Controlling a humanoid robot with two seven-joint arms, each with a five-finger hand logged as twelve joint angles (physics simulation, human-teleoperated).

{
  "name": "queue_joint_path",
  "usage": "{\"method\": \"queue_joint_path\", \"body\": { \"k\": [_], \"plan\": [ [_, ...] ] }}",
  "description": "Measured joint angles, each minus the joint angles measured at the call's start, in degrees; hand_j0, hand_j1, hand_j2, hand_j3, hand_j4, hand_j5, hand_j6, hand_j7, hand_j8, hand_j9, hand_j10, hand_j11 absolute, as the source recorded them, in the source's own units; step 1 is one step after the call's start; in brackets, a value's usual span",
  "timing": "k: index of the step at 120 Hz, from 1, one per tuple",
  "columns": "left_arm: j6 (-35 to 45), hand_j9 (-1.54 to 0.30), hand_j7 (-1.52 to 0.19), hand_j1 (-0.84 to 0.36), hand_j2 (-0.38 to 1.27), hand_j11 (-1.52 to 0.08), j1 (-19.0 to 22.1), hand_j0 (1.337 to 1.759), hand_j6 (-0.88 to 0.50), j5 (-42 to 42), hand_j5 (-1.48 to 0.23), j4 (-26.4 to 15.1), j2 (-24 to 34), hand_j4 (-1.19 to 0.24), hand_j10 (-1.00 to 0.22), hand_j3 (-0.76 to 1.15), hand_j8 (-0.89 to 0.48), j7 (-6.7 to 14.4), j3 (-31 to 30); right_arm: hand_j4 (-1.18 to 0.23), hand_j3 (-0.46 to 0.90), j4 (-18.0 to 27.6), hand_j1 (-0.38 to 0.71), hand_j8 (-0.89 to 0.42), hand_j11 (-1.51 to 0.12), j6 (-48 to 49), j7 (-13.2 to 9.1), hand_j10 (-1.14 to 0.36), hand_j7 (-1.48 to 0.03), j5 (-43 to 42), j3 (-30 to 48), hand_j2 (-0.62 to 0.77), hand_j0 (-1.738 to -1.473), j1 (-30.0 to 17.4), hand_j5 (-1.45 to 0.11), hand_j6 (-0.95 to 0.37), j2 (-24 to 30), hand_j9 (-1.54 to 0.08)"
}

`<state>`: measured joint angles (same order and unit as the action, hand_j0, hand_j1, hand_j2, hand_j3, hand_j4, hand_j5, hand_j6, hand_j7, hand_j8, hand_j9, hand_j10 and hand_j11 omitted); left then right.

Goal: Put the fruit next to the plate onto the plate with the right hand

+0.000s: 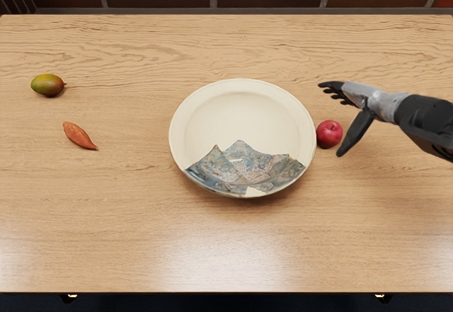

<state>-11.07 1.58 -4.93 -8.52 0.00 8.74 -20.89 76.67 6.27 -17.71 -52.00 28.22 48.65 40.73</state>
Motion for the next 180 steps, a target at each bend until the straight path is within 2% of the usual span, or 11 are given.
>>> {"method": "queue_joint_path", "body": {
  "k": [7, 14, 32, 87, 100, 126, 153, 180],
  "plan": [
    [0.00, -0.30, -0.30, 0.07, 0.05, -0.30, 0.00, 1.658, -0.23, 0.00, -0.30, 0.00, 0.00, -0.23, -0.23, 0.00, -0.23, 0.00, -0.01, -0.08, 0.00, -0.96, -0.26, -0.08, -0.09, -0.50, 3.41, -0.07, -0.09, -0.42, -0.83, -0.01, -1.658, -0.52, -0.09, -0.08, -0.43, -0.09],
    [0.00, -0.30, -0.30, 0.07, 0.05, -0.30, 0.00, 1.658, -0.23, 0.00, -0.30, 0.00, 0.00, -0.23, -0.23, 0.00, -0.23, 0.01, 0.00, -0.11, 0.00, -1.55, -0.22, -0.11, -0.14, -0.79, 5.75, -0.11, -0.14, -0.66, -1.46, -0.02, -1.658, -0.88, -0.14, -0.11, -0.68, -0.14],
    [0.00, -0.30, -0.30, 0.07, 0.05, -0.30, 0.00, 1.658, -0.23, 0.00, -0.30, 0.00, 0.00, -0.23, -0.23, 0.00, -0.23, 0.00, 0.00, -0.19, 0.00, -2.97, -0.12, -0.19, -0.25, -1.09, 8.50, -0.19, -0.24, -0.86, -2.10, -0.04, -1.658, -1.37, -0.25, -0.19, -1.09, -0.25],
    [0.00, -0.30, -0.30, 0.07, 0.05, -0.30, 0.00, 1.658, -0.23, 0.00, -0.30, 0.00, 0.00, -0.23, -0.23, 0.00, -0.23, 0.01, -0.01, -0.26, 0.00, -8.56, -0.04, -0.26, -0.33, -2.04, 10.91, -0.26, -0.33, -0.89, -2.29, -0.05, -1.658, -2.57, -0.33, -0.26, -3.74, -0.33],
    [0.00, -0.30, -0.30, 0.07, 0.05, -0.30, 0.00, 1.658, -0.23, 0.00, -0.30, 0.00, 0.00, -0.23, -0.23, 0.00, -0.23, 0.02, 0.01, -0.29, 0.00, -9.61, -0.01, -0.29, -0.37, -2.06, 12.14, -0.28, -0.37, -0.48, -2.25, -0.05, -1.658, -3.10, -0.37, -0.29, -4.18, -0.37],
    [0.00, -0.30, -0.30, 0.07, 0.05, -0.30, 0.00, 1.658, -0.23, 0.00, -0.30, 0.00, 0.00, -0.23, -0.23, 0.00, -0.23, 0.00, 0.00, -0.39, 0.00, -10.08, 0.11, -0.39, -0.50, -1.64, 12.86, -0.39, -0.50, -0.03, -2.25, -0.07, -1.658, -3.40, -0.50, -0.39, -4.12, -0.50],
    [0.00, -0.30, -0.30, 0.07, 0.05, -0.30, 0.00, 1.658, -0.23, 0.00, -0.30, 0.00, 0.00, -0.23, -0.23, 0.00, -0.23, 0.00, 0.00, -0.43, 0.00, -10.20, 0.17, -0.43, -0.56, -1.54, 13.56, -0.43, -0.56, 0.05, -2.23, -0.08, -1.658, -4.36, -0.56, -0.44, -4.05, -0.56],
    [0.00, -0.30, -0.30, 0.07, 0.05, -0.30, 0.00, 1.658, -0.23, 0.00, -0.30, 0.00, 0.00, -0.23, -0.23, 0.00, -0.23, -0.01, 0.04, -0.50, 0.00, -10.14, 0.23, -0.38, -0.65, -1.34, 13.63, -0.43, -0.65, 0.15, -2.16, -0.02, -1.657, -4.52, -0.65, -0.50, -3.91, -0.65]
  ]
}}
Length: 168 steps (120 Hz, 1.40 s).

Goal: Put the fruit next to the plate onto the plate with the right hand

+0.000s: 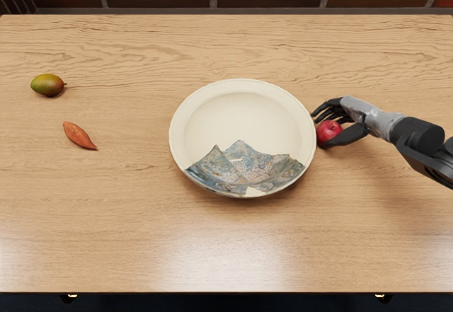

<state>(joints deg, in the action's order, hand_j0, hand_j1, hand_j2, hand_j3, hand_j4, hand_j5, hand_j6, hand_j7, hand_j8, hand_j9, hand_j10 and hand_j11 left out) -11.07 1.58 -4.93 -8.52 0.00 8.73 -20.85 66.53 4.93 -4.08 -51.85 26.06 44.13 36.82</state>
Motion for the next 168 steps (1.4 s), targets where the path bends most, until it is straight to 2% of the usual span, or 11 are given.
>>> {"method": "queue_joint_path", "body": {
  "k": [11, 55, 85, 129, 168],
  "plan": [
    [0.00, -0.30, -0.30, 0.07, 0.05, -0.30, 0.00, 1.658, -0.23, 0.00, -0.30, 0.00, 0.00, -0.23, -0.23, 0.00, -0.23, -0.02, -0.03, -0.52, 0.00, 0.06, 0.24, -0.35, -0.69, 0.14, 0.02, -0.42, -0.68, 0.14, 0.05, 0.02, -1.657, -0.01, -0.69, -0.53, 0.20, -0.69],
    [0.00, -0.30, -0.30, 0.07, 0.05, -0.30, 0.00, 1.658, -0.23, 0.00, -0.30, 0.00, 0.00, -0.23, -0.23, 0.00, -0.23, 0.01, -0.05, -0.57, 0.00, 0.27, 0.24, -0.40, -0.75, 0.91, 0.03, -0.45, -0.75, 2.12, 0.44, 0.16, -1.658, 0.13, -0.76, -0.60, 1.61, -0.76],
    [0.00, -0.30, -0.30, 0.07, 0.05, -0.30, 0.00, 1.658, -0.23, 0.00, -0.30, 0.00, 0.00, -0.23, -0.23, 0.00, -0.23, 0.01, -0.04, -0.58, 0.00, 0.67, 0.24, -0.40, -0.78, 2.53, -0.12, -0.46, -0.77, 3.76, 0.72, 0.19, -1.657, 0.66, -0.79, -0.61, 3.63, -0.79],
    [0.00, -0.30, -0.30, 0.07, 0.05, -0.30, 0.00, 1.658, -0.23, 0.00, -0.30, 0.00, 0.00, -0.23, -0.23, 0.00, -0.23, 0.01, -0.04, -0.59, 0.00, 4.41, 0.26, -0.40, -0.78, 10.98, -0.13, -0.46, -0.78, 10.06, 4.24, 0.25, -1.658, 3.61, -0.80, -0.60, 9.62, -0.79],
    [0.00, -0.30, -0.30, 0.07, 0.05, -0.30, 0.00, 1.658, -0.23, 0.00, -0.30, 0.00, 0.00, -0.23, -0.23, 0.00, -0.23, 0.04, -0.03, -0.59, 0.00, 5.91, 0.26, -0.40, -0.78, 16.67, -0.04, -0.46, -0.79, 13.65, 6.14, 0.26, -1.658, 5.51, -0.81, -0.60, 10.16, -0.79]
  ]
}}
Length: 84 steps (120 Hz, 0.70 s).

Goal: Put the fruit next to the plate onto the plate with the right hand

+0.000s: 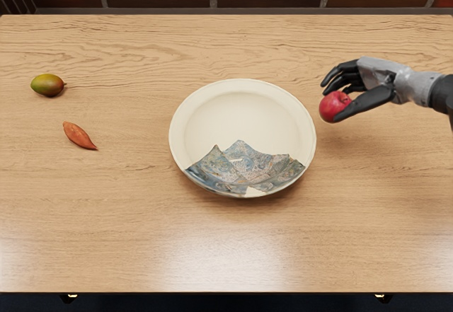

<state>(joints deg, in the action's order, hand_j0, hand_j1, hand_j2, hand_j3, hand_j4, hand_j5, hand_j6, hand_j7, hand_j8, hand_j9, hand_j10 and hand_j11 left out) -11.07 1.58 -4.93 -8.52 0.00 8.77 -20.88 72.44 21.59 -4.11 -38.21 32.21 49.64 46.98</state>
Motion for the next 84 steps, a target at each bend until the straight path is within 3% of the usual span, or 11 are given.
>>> {"method": "queue_joint_path", "body": {
  "k": [84],
  "plan": [
    [0.00, -0.30, -0.30, 0.07, 0.05, -0.30, 0.00, 1.658, -0.23, 0.00, -0.30, 0.00, 0.00, -0.23, -0.23, 0.00, -0.23, -0.04, -0.01, -0.60, 0.00, 0.00, 0.26, -0.40, -0.79, 0.98, -0.69, -0.46, -0.79, 0.11, -0.21, 0.25, -1.658, 2.03, -0.81, -0.60, -8.36, -0.80]
  ]
}}
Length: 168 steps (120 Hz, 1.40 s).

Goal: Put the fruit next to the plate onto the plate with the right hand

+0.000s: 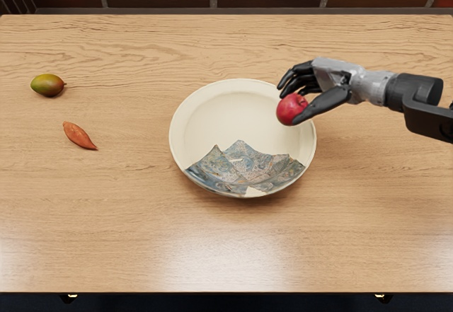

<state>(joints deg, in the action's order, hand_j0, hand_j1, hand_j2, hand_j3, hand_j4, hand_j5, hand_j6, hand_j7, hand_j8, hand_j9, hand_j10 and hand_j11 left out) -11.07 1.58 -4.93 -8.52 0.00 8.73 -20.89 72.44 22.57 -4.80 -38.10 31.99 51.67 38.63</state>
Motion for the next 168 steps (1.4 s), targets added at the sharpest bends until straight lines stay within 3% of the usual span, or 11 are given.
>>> {"method": "queue_joint_path", "body": {
  "k": [49, 69, 115, 123, 152, 168],
  "plan": [
    [0.00, -0.30, -0.30, 0.07, 0.05, -0.30, 0.00, 1.658, -0.23, 0.00, -0.30, 0.00, 0.00, -0.23, -0.23, 0.00, -0.23, 0.02, -0.01, -0.60, 0.00, -0.32, 0.26, -0.40, -0.79, -0.53, -0.13, -0.46, -0.79, -0.85, -1.54, 0.25, -1.658, -0.96, -0.81, -0.60, -5.64, -0.80],
    [0.00, -0.30, -0.30, 0.07, 0.05, -0.30, 0.00, 1.658, -0.23, 0.00, -0.30, 0.00, 0.00, -0.23, -0.23, 0.00, -0.23, 0.02, -0.01, -0.60, 0.00, -0.35, 0.26, -0.40, -0.79, -0.54, -1.39, -0.45, -0.79, -0.84, -1.60, 0.25, -1.658, -1.27, -0.81, -0.60, -7.64, -0.80],
    [0.00, -0.30, -0.30, 0.07, 0.05, -0.30, 0.00, 1.658, -0.23, 0.00, -0.30, 0.00, 0.00, -0.23, -0.23, 0.00, -0.23, 0.00, -0.02, -0.57, 0.00, -0.43, 0.25, -0.40, -0.74, -0.59, -1.79, -0.45, -0.75, -0.96, -1.82, 0.20, -1.658, -2.46, -0.76, -0.59, -8.61, -0.75],
    [0.00, -0.30, -0.30, 0.07, 0.05, -0.30, 0.00, 1.658, -0.23, 0.00, -0.30, 0.00, 0.00, -0.23, -0.23, 0.00, -0.23, 0.02, -0.02, -0.52, 0.00, -0.40, 0.22, -0.40, -0.68, -1.10, -1.79, -0.44, -0.68, -0.99, -1.81, 0.12, -1.658, -2.52, -0.69, -0.54, -8.58, -0.69],
    [0.00, -0.30, -0.30, 0.07, 0.05, -0.30, 0.00, 1.658, -0.23, 0.00, -0.30, 0.00, 0.00, -0.23, -0.23, 0.00, -0.23, 0.00, -0.02, -0.25, 0.00, 0.04, -0.07, -0.21, -0.32, -4.43, -1.78, -0.22, -0.32, -0.95, -1.63, 0.02, -1.658, -3.09, -0.33, -0.26, -8.45, -0.33],
    [0.00, -0.30, -0.30, 0.07, 0.05, -0.30, 0.00, 1.658, -0.23, 0.00, -0.30, 0.00, 0.00, -0.23, -0.23, 0.00, -0.23, 0.02, -0.01, -0.16, 0.00, 2.29, -0.17, -0.14, -0.20, -4.26, -1.62, -0.14, -0.20, 0.44, -0.85, 0.01, -1.658, -3.14, -0.21, -0.16, -4.32, -0.21]
  ]
}}
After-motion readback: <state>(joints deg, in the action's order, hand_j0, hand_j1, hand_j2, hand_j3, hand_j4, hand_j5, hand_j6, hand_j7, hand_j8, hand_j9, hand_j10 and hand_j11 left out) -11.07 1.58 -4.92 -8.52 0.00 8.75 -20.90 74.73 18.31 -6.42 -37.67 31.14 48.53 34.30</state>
